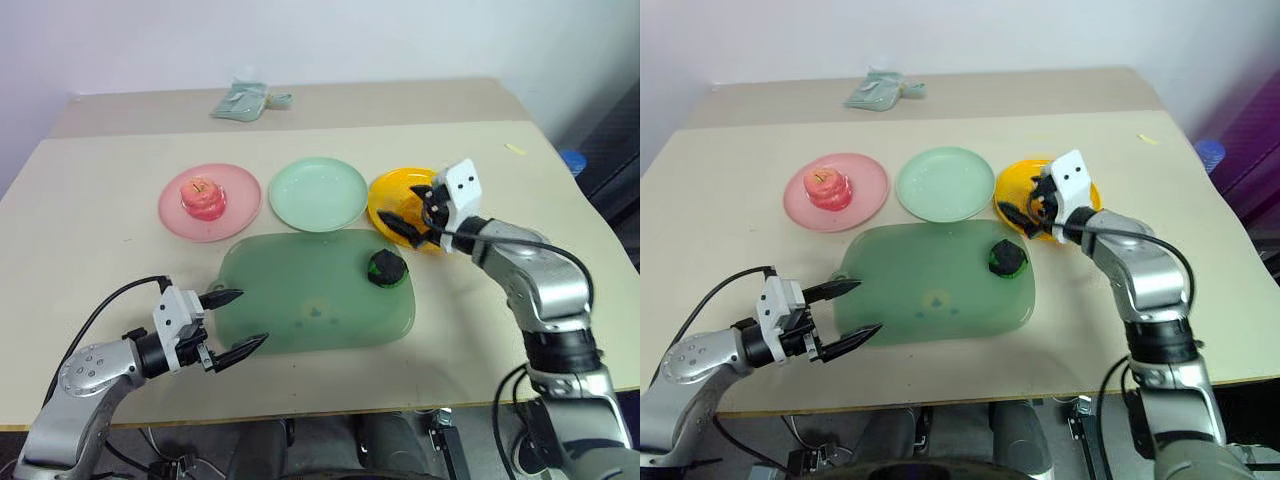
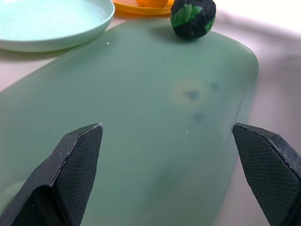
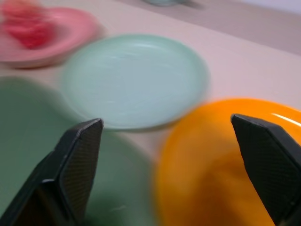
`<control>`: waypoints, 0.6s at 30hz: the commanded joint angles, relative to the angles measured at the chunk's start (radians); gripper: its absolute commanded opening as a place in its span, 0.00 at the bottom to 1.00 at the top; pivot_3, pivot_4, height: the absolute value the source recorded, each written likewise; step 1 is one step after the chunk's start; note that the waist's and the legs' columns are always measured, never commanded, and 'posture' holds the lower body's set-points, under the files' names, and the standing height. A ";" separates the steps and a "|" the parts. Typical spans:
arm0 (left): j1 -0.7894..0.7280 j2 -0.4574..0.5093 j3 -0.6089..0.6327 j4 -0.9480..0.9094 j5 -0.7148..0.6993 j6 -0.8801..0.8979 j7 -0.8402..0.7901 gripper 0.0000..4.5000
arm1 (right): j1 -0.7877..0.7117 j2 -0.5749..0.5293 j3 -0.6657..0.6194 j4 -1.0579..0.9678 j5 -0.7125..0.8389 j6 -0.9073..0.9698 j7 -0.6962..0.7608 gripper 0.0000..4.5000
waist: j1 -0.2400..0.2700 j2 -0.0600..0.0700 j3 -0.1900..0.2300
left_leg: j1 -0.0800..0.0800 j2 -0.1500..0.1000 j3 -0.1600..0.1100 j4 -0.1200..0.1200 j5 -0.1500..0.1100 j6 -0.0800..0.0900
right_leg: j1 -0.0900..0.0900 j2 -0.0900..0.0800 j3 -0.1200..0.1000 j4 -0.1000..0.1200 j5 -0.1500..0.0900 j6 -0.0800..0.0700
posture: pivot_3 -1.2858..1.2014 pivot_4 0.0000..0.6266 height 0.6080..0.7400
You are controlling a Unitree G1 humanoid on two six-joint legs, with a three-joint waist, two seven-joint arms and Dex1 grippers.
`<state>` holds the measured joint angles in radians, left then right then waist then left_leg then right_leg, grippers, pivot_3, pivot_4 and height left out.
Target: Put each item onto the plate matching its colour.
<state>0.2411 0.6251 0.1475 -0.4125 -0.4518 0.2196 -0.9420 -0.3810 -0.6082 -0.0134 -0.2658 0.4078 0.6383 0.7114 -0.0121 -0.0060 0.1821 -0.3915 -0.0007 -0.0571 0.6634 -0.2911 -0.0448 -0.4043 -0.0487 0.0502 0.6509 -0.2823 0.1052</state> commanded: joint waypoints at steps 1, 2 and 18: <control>-0.002 -0.001 -0.003 -0.011 0.000 -0.022 0.003 1.00 | 0.094 -0.066 0.052 -0.094 0.010 -0.026 0.113 0.98 | 0.000 0.000 0.000 | 0.000 0.000 -0.001 0.000 0.000 0.000 | 0.001 0.000 0.000 -0.001 0.000 0.000 | 0.52 0.24 1.00; -0.004 -0.002 -0.005 -0.009 0.001 -0.023 0.004 1.00 | 0.113 -0.072 0.070 -0.092 -0.004 -0.031 0.115 0.98 | -0.002 -0.001 0.000 | 0.000 0.000 0.000 0.000 0.000 0.000 | 0.001 0.000 0.000 -0.001 0.000 0.000 | 0.52 0.24 1.00; 0.008 0.021 0.165 0.041 -0.044 0.005 0.067 1.00 | -0.182 0.174 0.126 0.096 -0.127 -0.036 -0.112 0.46 | -0.014 0.000 0.000 | 0.001 0.000 0.000 0.000 0.000 0.000 | 0.000 0.002 0.000 0.001 0.000 0.000 | 0.52 0.24 1.00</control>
<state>0.2441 0.6366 0.2551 -0.3790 -0.4714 0.2220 -0.8900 -0.4926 -0.4759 0.1121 -0.1983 0.2955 0.5969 0.6564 -0.0260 -0.0056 0.1818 -0.3901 -0.0008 -0.0572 0.6636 -0.2911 -0.0449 -0.4049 -0.0463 0.0502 0.6526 -0.2823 0.1048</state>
